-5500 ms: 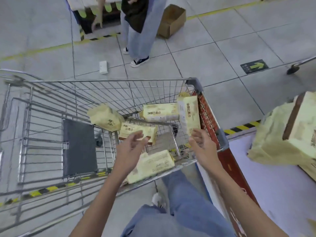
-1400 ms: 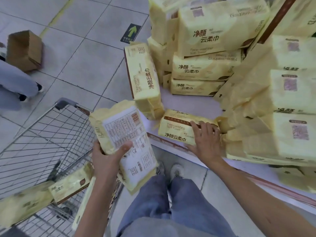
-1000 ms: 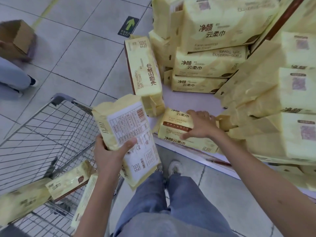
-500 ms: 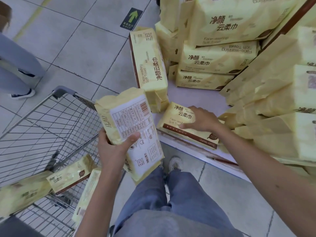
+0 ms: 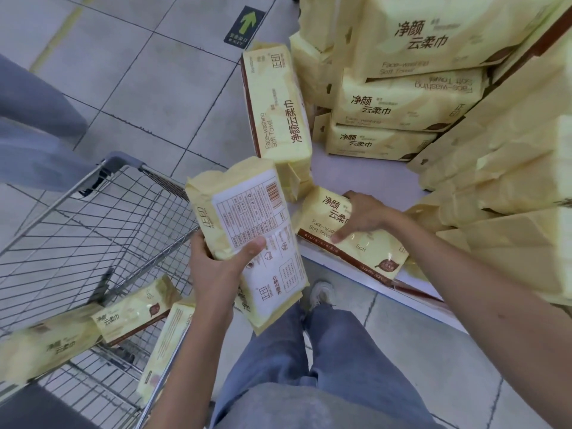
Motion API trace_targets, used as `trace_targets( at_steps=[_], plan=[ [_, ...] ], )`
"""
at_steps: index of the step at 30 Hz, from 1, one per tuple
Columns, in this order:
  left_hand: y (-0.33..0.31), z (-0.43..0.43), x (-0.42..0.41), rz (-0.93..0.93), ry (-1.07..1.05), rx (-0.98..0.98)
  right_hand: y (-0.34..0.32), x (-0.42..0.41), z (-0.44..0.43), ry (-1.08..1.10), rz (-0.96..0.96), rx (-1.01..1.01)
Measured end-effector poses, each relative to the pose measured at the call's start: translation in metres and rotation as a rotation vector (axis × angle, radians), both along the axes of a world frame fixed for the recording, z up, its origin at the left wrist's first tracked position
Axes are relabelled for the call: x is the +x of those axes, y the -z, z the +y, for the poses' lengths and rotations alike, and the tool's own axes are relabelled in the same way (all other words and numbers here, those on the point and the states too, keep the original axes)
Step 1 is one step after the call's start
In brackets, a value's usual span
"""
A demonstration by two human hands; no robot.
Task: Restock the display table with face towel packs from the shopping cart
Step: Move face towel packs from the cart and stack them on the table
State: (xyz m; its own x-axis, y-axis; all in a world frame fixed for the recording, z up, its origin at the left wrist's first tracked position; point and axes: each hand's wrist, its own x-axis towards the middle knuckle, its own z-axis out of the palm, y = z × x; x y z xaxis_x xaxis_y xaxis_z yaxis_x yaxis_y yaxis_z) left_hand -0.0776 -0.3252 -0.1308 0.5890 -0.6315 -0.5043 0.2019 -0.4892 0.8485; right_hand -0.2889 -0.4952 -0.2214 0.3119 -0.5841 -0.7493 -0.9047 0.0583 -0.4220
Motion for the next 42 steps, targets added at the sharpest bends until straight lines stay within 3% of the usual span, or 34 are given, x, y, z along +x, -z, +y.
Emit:
trace_targets(
  at_steps=[7,15,18,22,32,42],
  plan=[
    [-0.008,-0.007,0.001,0.022,0.017,-0.035,-0.036,-0.02,0.03,0.243,-0.032,-0.352],
    [-0.019,-0.015,0.001,0.077,-0.008,-0.091,-0.101,-0.018,0.032,0.539,-0.261,-0.631],
    [-0.023,-0.018,0.002,0.095,-0.006,-0.114,-0.124,-0.012,0.015,0.436,-0.244,-0.799],
    [-0.03,-0.023,0.002,0.081,0.007,-0.133,-0.132,0.001,-0.011,0.128,-0.028,-1.0],
    [-0.029,-0.042,0.007,0.116,0.018,-0.128,-0.115,-0.009,-0.032,-0.069,0.196,-1.007],
    [-0.029,-0.044,0.01,0.086,0.022,-0.115,-0.042,-0.002,-0.04,-0.224,0.374,-0.943]
  ],
)
